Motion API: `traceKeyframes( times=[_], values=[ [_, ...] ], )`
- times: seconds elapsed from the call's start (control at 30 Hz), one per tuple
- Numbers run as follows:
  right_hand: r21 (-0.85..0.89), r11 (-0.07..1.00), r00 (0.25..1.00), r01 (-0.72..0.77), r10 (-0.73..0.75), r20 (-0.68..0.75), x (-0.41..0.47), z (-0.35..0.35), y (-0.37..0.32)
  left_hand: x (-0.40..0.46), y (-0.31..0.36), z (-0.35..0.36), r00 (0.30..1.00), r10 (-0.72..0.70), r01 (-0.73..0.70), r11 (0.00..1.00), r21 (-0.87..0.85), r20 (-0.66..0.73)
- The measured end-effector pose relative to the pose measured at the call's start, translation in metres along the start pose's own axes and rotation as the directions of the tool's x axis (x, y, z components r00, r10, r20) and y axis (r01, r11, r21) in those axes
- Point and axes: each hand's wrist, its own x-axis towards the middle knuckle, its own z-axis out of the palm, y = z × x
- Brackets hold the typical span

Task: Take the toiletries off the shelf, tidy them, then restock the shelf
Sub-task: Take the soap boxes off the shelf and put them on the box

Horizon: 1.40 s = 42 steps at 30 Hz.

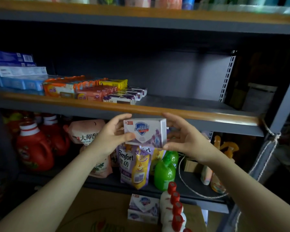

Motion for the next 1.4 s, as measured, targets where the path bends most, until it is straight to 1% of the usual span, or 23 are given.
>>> traceKeyframes(
  times=[0.1,0.17,0.2,0.27,0.37,0.43,0.5,0.53,0.6,0.63,0.67,0.73,0.77,0.8,0.83,0.9,0.97,1.0,1.07,1.13,1.2,1.27,1.4],
  values=[
    [-0.126,0.992,0.999,0.022,-0.028,-0.046,-0.004,0.006,0.005,-0.005,-0.005,0.002,0.991,0.131,-0.13,0.983,0.132,-0.003],
    [-0.289,0.955,0.987,0.072,-0.11,-0.119,-0.006,0.008,0.008,-0.008,-0.008,0.007,0.976,0.216,-0.212,0.953,0.218,0.007],
    [-0.367,0.923,0.974,0.117,-0.178,-0.138,-0.008,0.009,0.009,-0.01,-0.008,0.009,0.97,0.242,-0.238,0.948,0.212,0.007],
    [-0.546,0.803,0.925,0.238,-0.359,-0.126,-0.011,0.01,0.009,-0.012,-0.006,0.009,0.974,0.227,-0.229,0.965,0.126,0.028],
    [-0.777,0.513,0.813,0.364,-0.582,-0.003,-0.015,0.013,0.008,-0.013,-0.005,0.006,0.993,0.083,-0.08,0.996,-0.03,0.086],
    [-0.837,0.369,0.772,0.403,-0.628,0.095,-0.02,0.014,0.009,-0.014,-0.006,0.004,0.993,0.005,0.006,0.995,-0.098,0.117],
    [-0.864,0.293,0.769,0.409,-0.62,0.154,-0.024,0.014,0.01,-0.015,-0.006,0.004,0.991,-0.005,0.019,0.995,-0.099,0.135],
    [-0.869,0.283,0.771,0.406,-0.616,0.159,-0.026,0.014,0.012,-0.016,-0.007,0.004,0.99,0.002,0.01,0.996,-0.086,0.139],
    [-0.856,0.345,0.792,0.384,-0.599,0.114,-0.026,0.015,0.015,-0.019,-0.009,0.004,0.99,0.015,-0.007,0.998,-0.061,0.141],
    [-0.832,0.423,0.821,0.359,-0.568,0.065,-0.025,0.016,0.016,-0.022,-0.011,0.004,0.99,0.017,-0.01,0.999,-0.051,0.14],
    [-0.781,0.538,0.859,0.317,-0.511,-0.003,-0.025,0.017,0.016,-0.024,-0.014,0.004,0.991,0.012,-0.007,0.999,-0.037,0.134],
    [-0.543,0.823,0.938,0.169,-0.304,-0.169,-0.026,0.02,0.015,-0.029,-0.021,0.004,0.993,-0.003,0.004,1.0,-0.006,0.114],
    [-0.366,0.926,0.962,0.088,-0.174,-0.209,-0.026,0.022,0.015,-0.032,-0.023,0.004,0.996,-0.004,0.003,1.0,0.011,0.094],
    [-0.187,0.982,0.977,0.017,-0.056,-0.207,-0.027,0.026,0.016,-0.036,-0.024,0.004,0.998,-0.006,0.004,1.0,0.025,0.065],
    [-0.041,0.999,0.98,-0.036,0.027,-0.197,-0.027,0.03,0.019,-0.039,-0.025,0.004,0.999,-0.005,0.004,1.0,0.026,0.033],
    [0.142,0.982,0.976,-0.121,0.144,-0.165,-0.028,0.036,0.027,-0.048,-0.024,0.003,1.0,-0.024,0.024,1.0,0.005,-0.007],
    [0.195,0.955,0.964,-0.223,0.245,-0.099,-0.03,0.043,0.035,-0.06,-0.028,0.003,0.995,-0.096,0.096,0.995,-0.01,-0.025],
    [0.161,0.947,0.956,-0.277,0.289,-0.056,-0.031,0.045,0.039,-0.067,-0.033,0.003,0.989,-0.144,0.144,0.99,-0.005,-0.034],
    [-0.005,0.934,0.935,-0.356,0.356,-0.002,-0.034,0.048,0.048,-0.083,-0.045,0.002,0.958,-0.28,0.281,0.96,0.005,-0.065],
    [-0.166,0.911,0.925,-0.379,0.376,-0.048,-0.037,0.05,0.057,-0.101,-0.06,0.0,0.893,-0.445,0.446,0.895,0.003,-0.075],
    [-0.208,0.907,0.93,-0.366,0.35,-0.11,-0.039,0.049,0.066,-0.121,-0.078,-0.002,0.812,-0.58,0.584,0.81,0.06,-0.07],
    [-0.229,0.905,0.933,-0.358,0.335,-0.132,-0.044,0.048,0.071,-0.139,-0.094,-0.001,0.742,-0.665,0.669,0.727,0.155,-0.088],
    [-0.268,0.89,0.929,-0.37,0.346,-0.131,-0.05,0.049,0.076,-0.159,-0.122,0.009,0.669,-0.735,0.735,0.635,0.237,-0.106]
  ],
)
